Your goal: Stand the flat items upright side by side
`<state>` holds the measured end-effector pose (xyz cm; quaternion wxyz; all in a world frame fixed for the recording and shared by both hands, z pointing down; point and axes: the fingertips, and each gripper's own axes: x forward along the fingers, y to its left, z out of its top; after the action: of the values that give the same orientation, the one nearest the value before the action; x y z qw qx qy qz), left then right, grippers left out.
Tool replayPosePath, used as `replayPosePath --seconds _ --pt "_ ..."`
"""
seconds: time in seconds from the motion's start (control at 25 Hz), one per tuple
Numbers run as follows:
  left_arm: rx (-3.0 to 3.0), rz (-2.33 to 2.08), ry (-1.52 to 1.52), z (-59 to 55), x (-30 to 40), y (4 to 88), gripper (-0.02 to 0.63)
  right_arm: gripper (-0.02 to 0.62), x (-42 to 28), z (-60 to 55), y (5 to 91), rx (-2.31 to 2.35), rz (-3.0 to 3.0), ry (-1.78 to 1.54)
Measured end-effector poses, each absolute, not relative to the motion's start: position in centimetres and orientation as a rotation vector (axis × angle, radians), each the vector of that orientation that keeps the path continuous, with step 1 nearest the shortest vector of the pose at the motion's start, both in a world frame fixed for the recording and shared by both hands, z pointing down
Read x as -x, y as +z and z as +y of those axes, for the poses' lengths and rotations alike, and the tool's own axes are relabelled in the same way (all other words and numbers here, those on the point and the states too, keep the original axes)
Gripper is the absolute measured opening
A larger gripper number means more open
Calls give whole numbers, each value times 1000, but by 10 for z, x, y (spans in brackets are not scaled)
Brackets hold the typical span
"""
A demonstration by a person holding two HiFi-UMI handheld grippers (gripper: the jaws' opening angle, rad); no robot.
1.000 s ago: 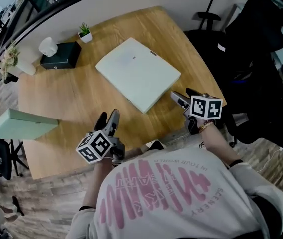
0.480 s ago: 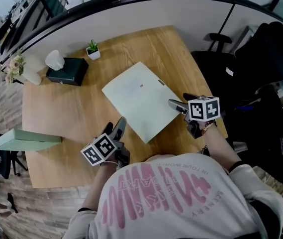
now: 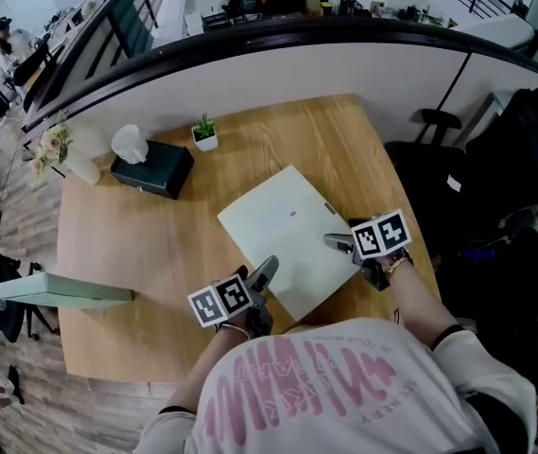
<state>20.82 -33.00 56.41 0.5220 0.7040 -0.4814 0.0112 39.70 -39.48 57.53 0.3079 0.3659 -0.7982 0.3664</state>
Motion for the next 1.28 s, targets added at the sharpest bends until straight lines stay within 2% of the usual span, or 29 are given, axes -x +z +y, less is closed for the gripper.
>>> replayPosePath --seconds 0.16,0.28,0.68,1.28 --pt "-1670 -1124 45 -337 -216 574 419 368 -390 -406 581 -814 -2077 960" --pt "-1655 -1110 92 -334 -222 584 419 423 -392 -408 588 -763 -2038 981" --pt "-1664 -1159 112 -328 -214 587 390 405 -384 -393 591 -754 -2060 1145" --pt "-1652 -1124 222 -303 -202 591 377 405 -375 -336 594 -872 -1945 1154"
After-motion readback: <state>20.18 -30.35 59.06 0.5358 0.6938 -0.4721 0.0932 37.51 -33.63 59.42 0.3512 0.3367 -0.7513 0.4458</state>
